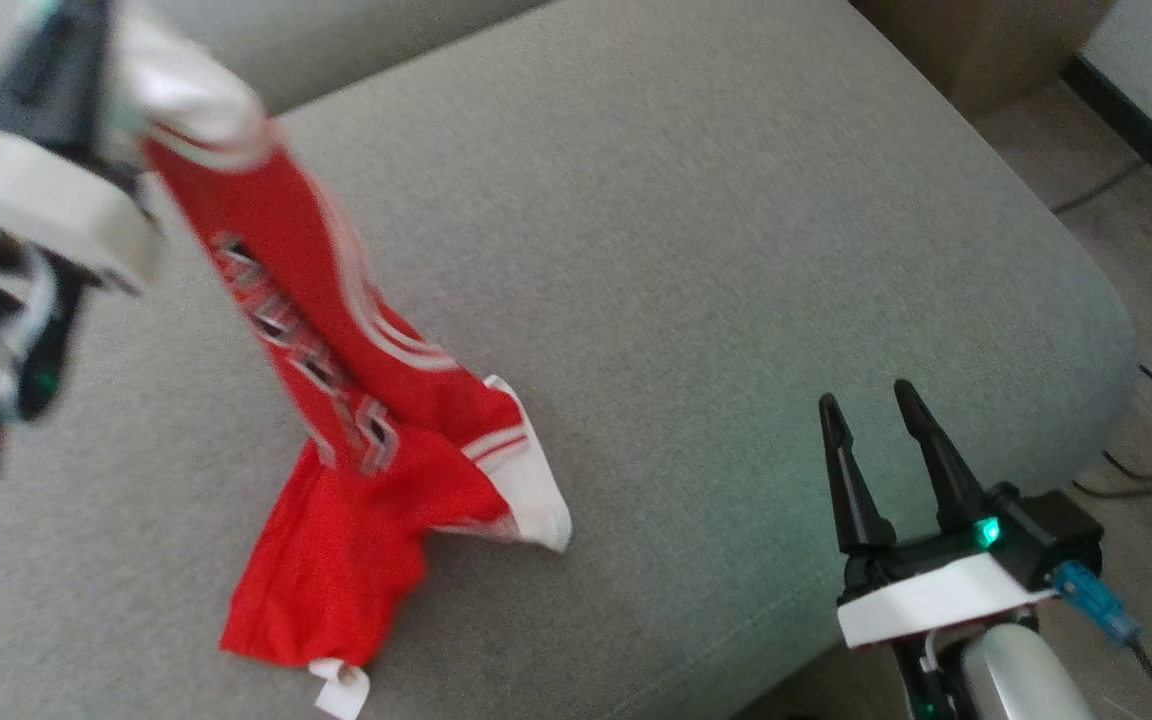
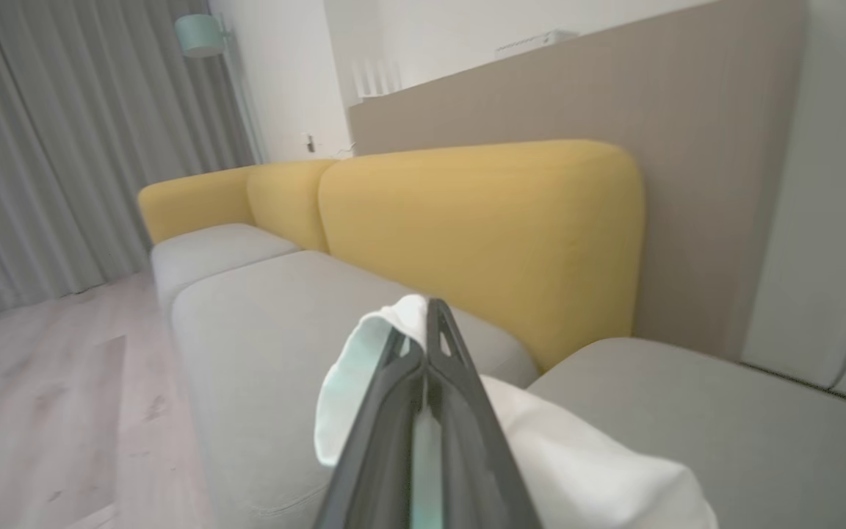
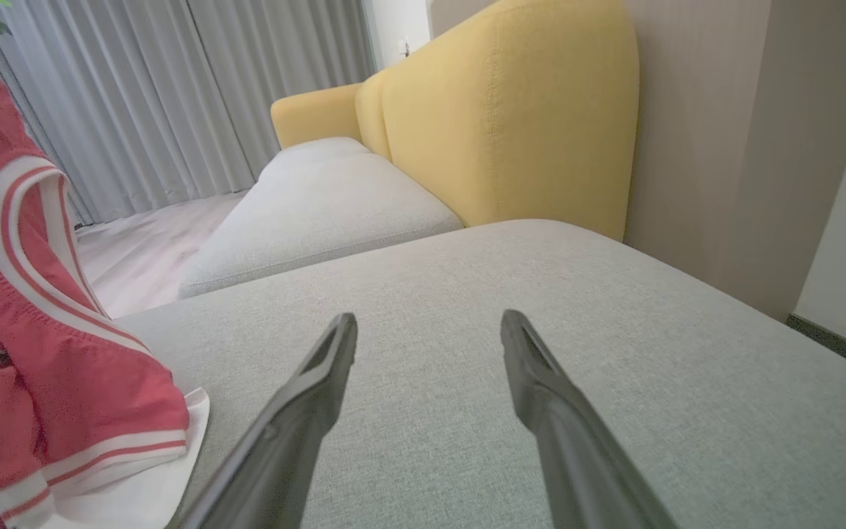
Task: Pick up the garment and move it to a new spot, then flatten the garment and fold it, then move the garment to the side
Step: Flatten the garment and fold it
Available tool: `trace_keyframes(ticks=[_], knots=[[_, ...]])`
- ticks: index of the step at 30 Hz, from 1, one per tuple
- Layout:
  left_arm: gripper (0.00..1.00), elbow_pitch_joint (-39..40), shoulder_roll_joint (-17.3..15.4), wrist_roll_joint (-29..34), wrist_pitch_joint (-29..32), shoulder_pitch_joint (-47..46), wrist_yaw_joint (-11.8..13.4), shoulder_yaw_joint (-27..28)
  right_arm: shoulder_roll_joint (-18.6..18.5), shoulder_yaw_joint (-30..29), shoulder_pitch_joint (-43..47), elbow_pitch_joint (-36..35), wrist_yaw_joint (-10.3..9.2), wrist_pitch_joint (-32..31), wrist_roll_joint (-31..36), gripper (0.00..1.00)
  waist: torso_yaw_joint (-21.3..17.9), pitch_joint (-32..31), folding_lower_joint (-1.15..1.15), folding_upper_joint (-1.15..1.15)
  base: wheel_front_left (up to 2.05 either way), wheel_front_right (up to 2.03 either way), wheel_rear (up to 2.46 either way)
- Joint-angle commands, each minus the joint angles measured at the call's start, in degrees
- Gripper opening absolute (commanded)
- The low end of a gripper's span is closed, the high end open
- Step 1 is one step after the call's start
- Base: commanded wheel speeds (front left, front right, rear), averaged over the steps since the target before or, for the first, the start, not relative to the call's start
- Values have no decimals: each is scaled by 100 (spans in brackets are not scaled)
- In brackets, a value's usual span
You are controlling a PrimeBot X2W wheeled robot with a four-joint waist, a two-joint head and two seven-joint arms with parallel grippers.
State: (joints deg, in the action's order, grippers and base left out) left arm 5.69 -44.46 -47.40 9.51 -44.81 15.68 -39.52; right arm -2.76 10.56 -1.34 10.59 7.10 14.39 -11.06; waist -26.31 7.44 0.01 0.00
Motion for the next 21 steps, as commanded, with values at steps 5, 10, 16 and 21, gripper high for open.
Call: trace_keyframes(ticks=[5, 10, 16, 21], knots=[[0, -1365, -336, 431, -39, -929, -85, 277, -11, 212, -282, -283, 39, 61, -169, 100, -302, 487, -1, 0, 0, 0, 0], [0, -2339, -158, 669, -401, -1274, -55, 295, -11, 264, -387, -405, 39, 61, -156, 100, -378, 666, -1, 0, 0, 0, 0], [9, -3157, 65, 821, -882, -1415, -57, 277, -11, 269, -459, -535, 39, 61, -151, 100, -384, 674, -1, 0, 0, 0, 0], [100, -3765, 271, 530, -915, -1265, -327, 292, -11, 232, -444, -542, 39, 61, -93, 100, -299, 564, -1, 0, 0, 0, 0]])
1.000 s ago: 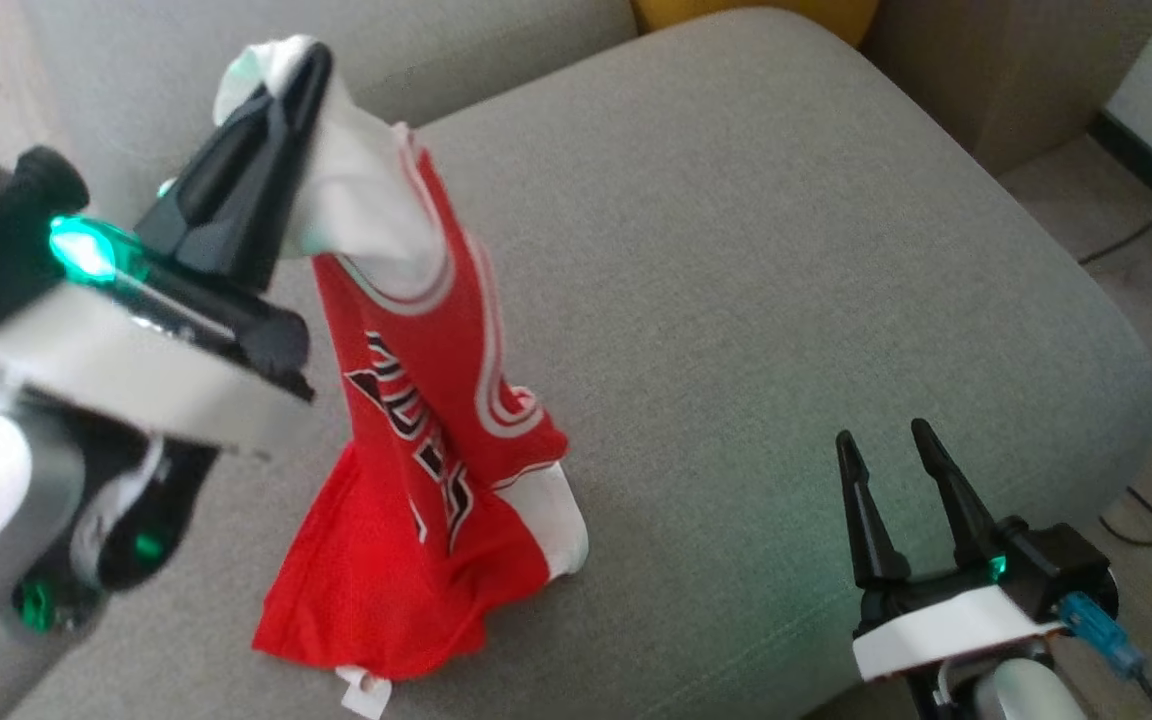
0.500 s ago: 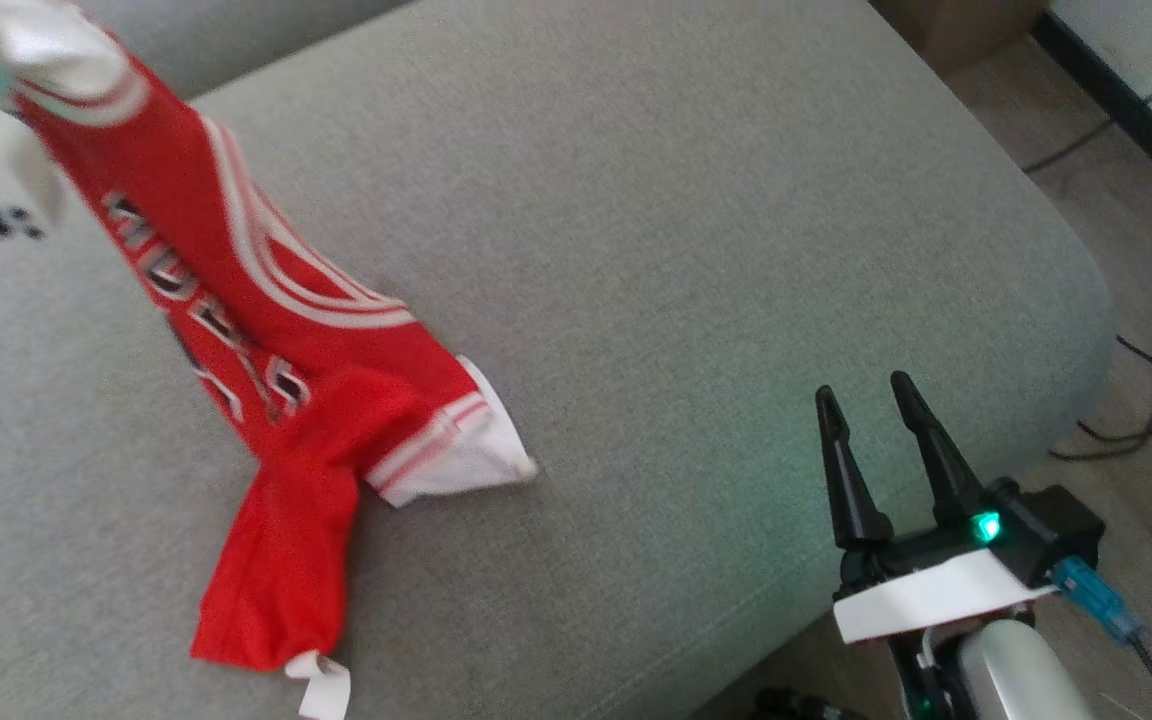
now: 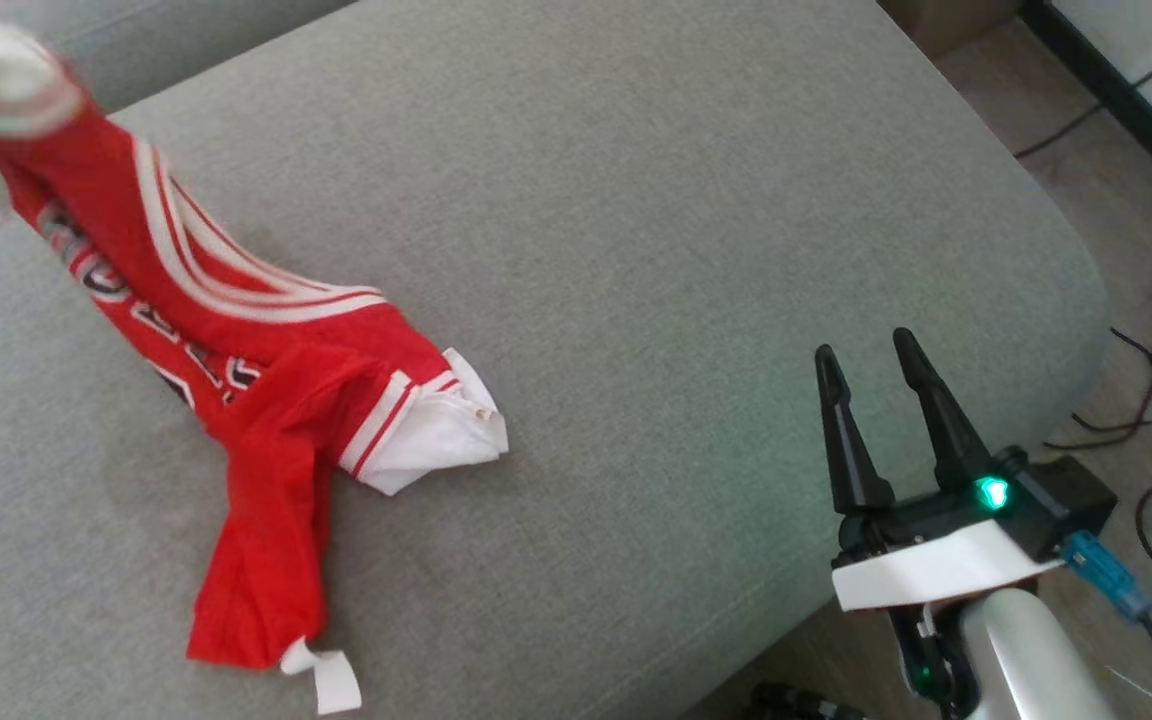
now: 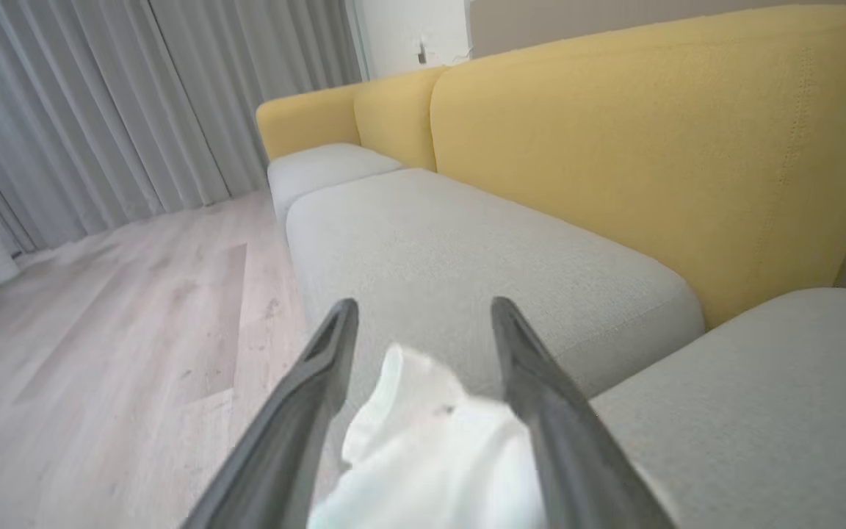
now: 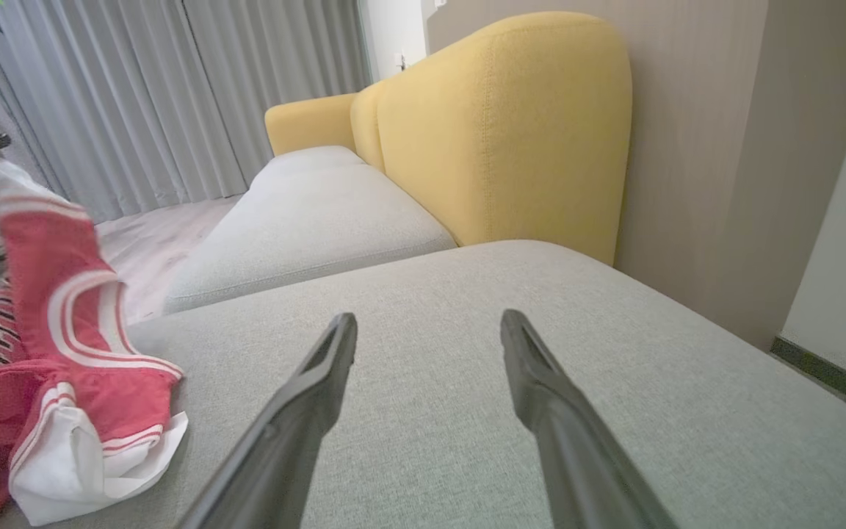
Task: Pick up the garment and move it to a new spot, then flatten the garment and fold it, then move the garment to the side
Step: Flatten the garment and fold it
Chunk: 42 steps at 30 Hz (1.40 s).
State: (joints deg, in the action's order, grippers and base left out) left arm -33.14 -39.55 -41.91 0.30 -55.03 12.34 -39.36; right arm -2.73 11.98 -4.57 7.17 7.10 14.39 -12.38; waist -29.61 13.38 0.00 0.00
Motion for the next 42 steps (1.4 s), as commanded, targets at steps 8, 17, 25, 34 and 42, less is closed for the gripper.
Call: trace_keyframes(ticks=[8, 17, 25, 34, 42], knots=[[100, 683, -131, -940, -38, 631, -287, 650, -15, -27, 20, -217, 39, 61, 191, 100, 287, -333, 0, 0, 0, 0, 0], [100, 3333, -22, -1765, -523, 3934, 614, 587, -15, -189, 244, -283, 39, 61, 377, 100, 771, -511, 0, 0, 0, 0, 0], [100, 3802, 508, -1771, -695, 4774, 833, 58, -15, -195, 183, -323, 39, 61, 499, 100, 1269, -267, 0, 0, 0, 0, 0], [100, 3190, 782, -1752, -439, 4700, 656, -341, -15, -147, 126, -277, 39, 61, 562, 100, 1376, -241, 0, 0, 0, 0, 0], [16, 2792, 981, -1857, -312, 4676, 394, -523, -15, -133, 170, -247, 39, 61, 554, 100, 1372, -242, 0, 0, 0, 0, 0]])
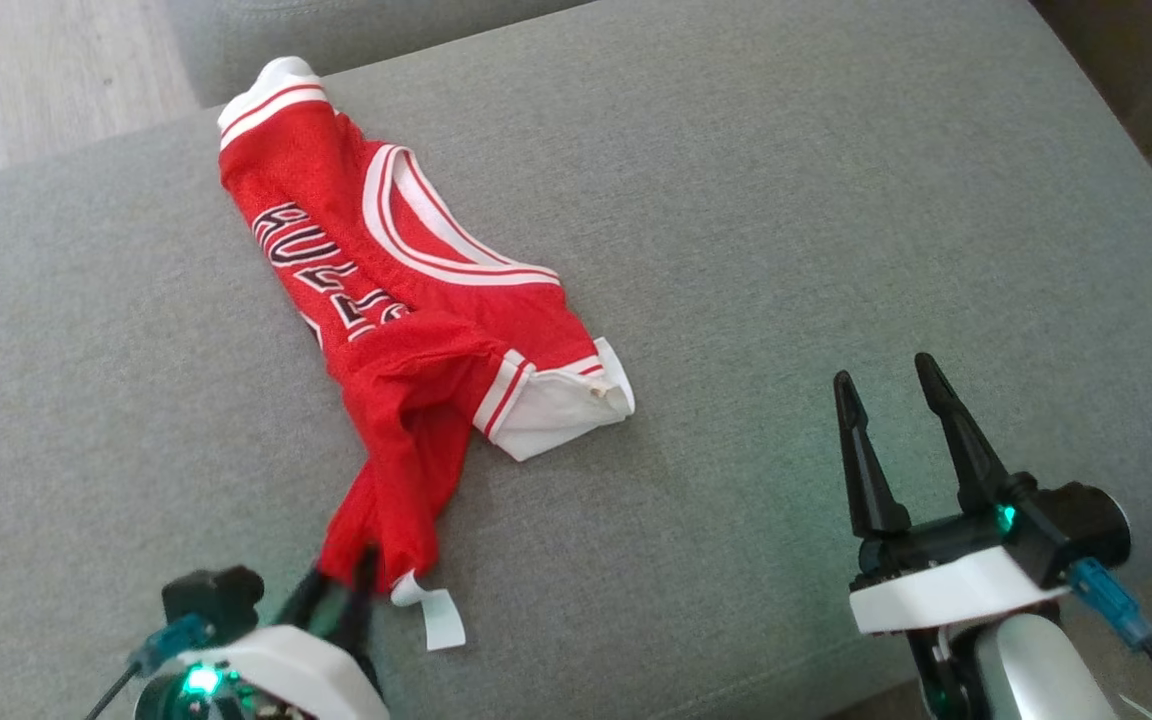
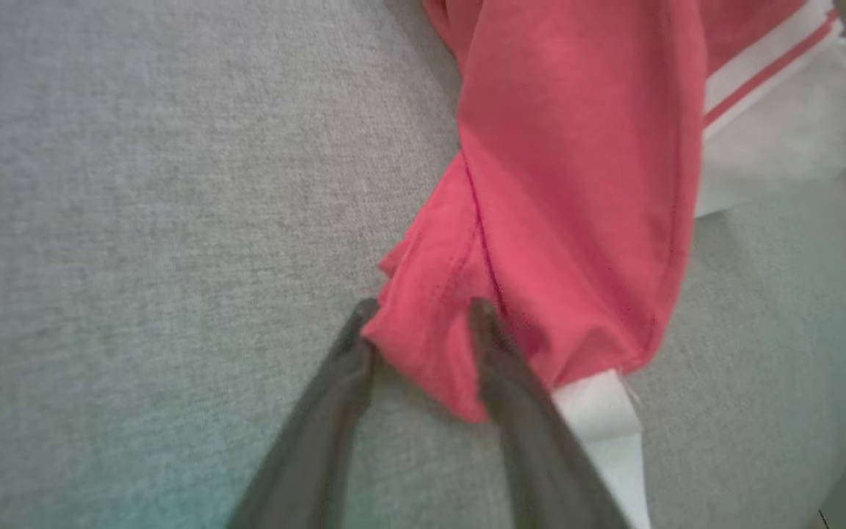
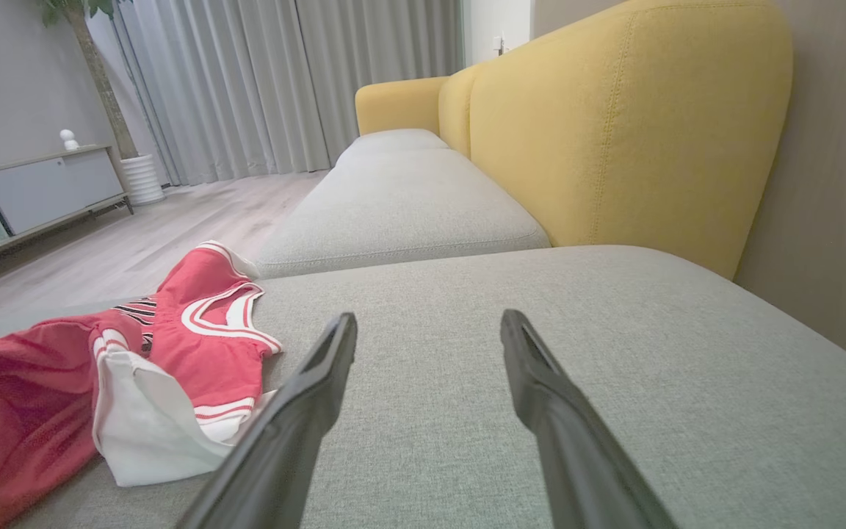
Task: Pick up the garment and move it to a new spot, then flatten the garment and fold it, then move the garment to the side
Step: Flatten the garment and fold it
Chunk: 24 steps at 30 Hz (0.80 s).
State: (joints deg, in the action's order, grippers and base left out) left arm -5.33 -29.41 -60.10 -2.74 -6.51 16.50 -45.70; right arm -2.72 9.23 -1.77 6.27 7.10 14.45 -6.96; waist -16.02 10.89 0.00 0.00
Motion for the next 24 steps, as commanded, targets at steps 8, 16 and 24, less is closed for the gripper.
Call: trace_keyframes(ticks=[8, 16, 24], knots=[[0, -90, -58, 53, -240, -196, 54, 213, -16, 65, -33, -127, 39, 55, 10, 100, 366, -82, 0, 0, 0, 0, 0], [0, 455, -556, -226, -565, 672, 605, 698, -16, 104, 9, -51, 39, 55, 24, 100, 833, -248, 0, 0, 0, 0, 0], [100, 1025, -953, -125, -813, 961, 1216, 1095, -16, 180, -33, -19, 39, 55, 25, 100, 818, -296, 0, 0, 0, 0, 0]])
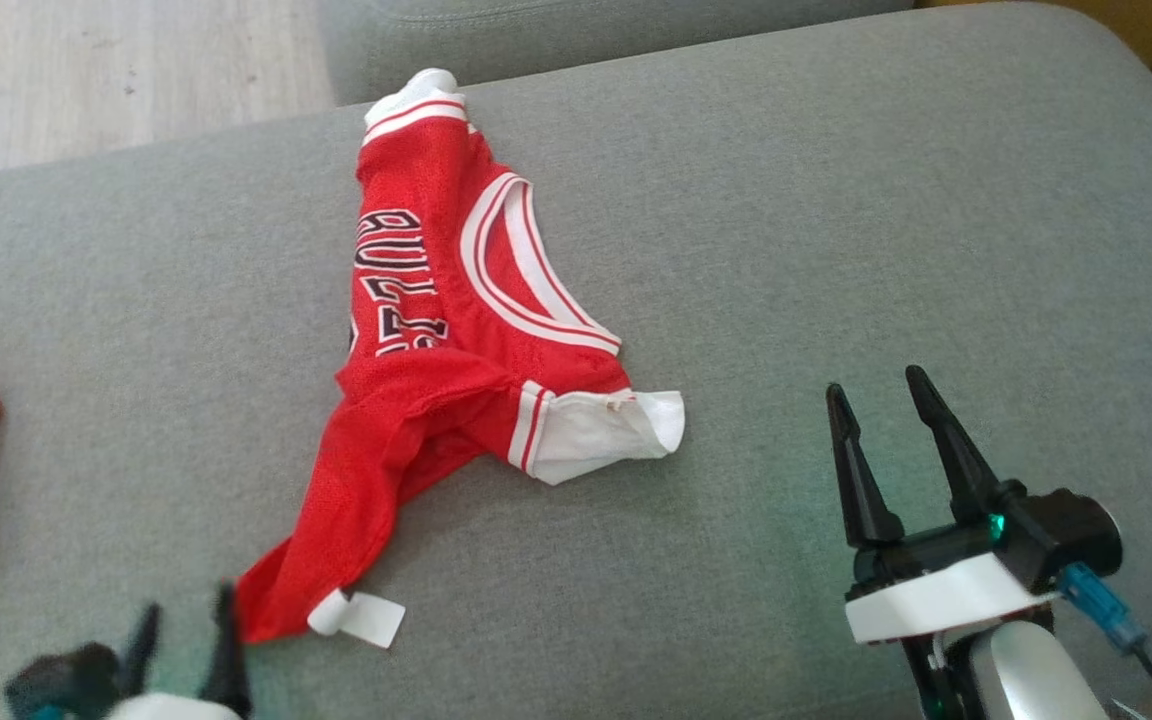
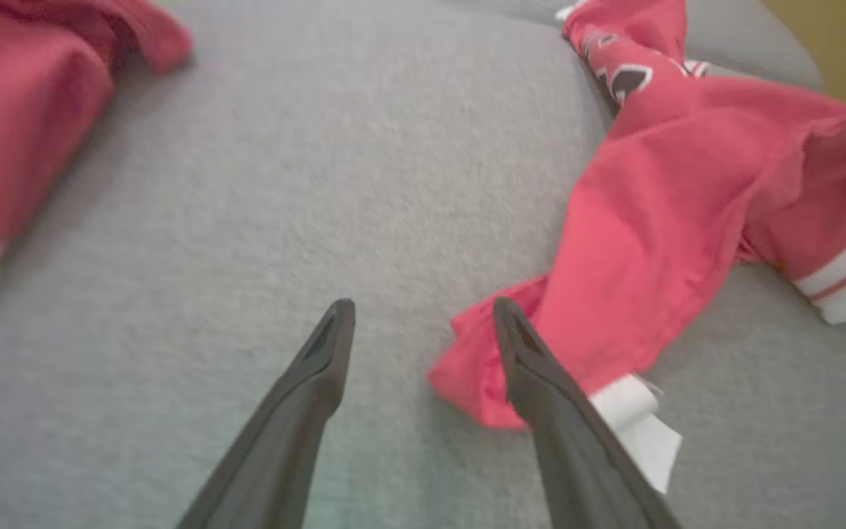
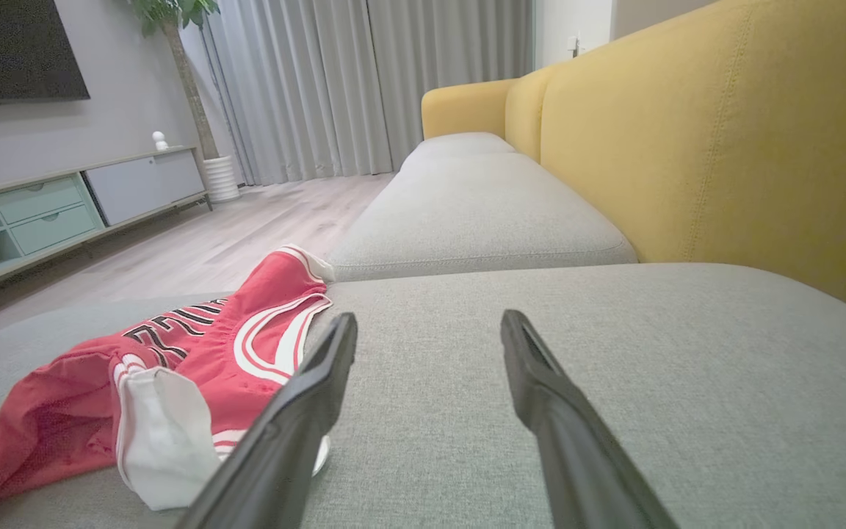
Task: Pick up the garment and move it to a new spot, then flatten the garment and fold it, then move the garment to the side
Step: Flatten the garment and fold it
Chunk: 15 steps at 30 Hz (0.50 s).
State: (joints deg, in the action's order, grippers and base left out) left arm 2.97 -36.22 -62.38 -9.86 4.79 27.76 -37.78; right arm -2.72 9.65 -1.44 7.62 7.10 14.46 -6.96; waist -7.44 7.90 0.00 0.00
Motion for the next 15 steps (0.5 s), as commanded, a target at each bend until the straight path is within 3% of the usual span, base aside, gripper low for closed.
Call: trace_keyframes(ticks=[1, 4, 7, 10, 14, 15], knots=[[100, 327, -356, 198, -139, -194, 214, 354, -16, 138, -63, -152, 39, 54, 26, 100, -78, 3, 0, 0, 0, 0, 0], [100, 866, -598, 611, -236, -426, 474, 431, -16, 141, -55, -149, 39, 54, 13, 100, -209, 14, 0, 0, 0, 0, 0], [100, 1439, -679, 1110, -38, -950, 399, 76, -16, 165, -65, -156, 39, 54, -10, 100, -362, 41, 0, 0, 0, 0, 0], [100, 1626, -481, 1693, 565, -1768, 52, -689, -16, 231, -114, -156, 39, 54, -43, 100, -543, 90, 0, 0, 0, 0, 0], [100, 1202, 218, 2363, 1388, -2917, -575, -1684, -16, 282, -203, -166, 39, 54, -107, 100, -809, 167, 0, 0, 0, 0, 0], [100, 1202, 218, 2363, 1388, -2917, -575, -1684, -16, 282, -203, -166, 39, 54, -107, 100, -809, 167, 0, 0, 0, 0, 0]])
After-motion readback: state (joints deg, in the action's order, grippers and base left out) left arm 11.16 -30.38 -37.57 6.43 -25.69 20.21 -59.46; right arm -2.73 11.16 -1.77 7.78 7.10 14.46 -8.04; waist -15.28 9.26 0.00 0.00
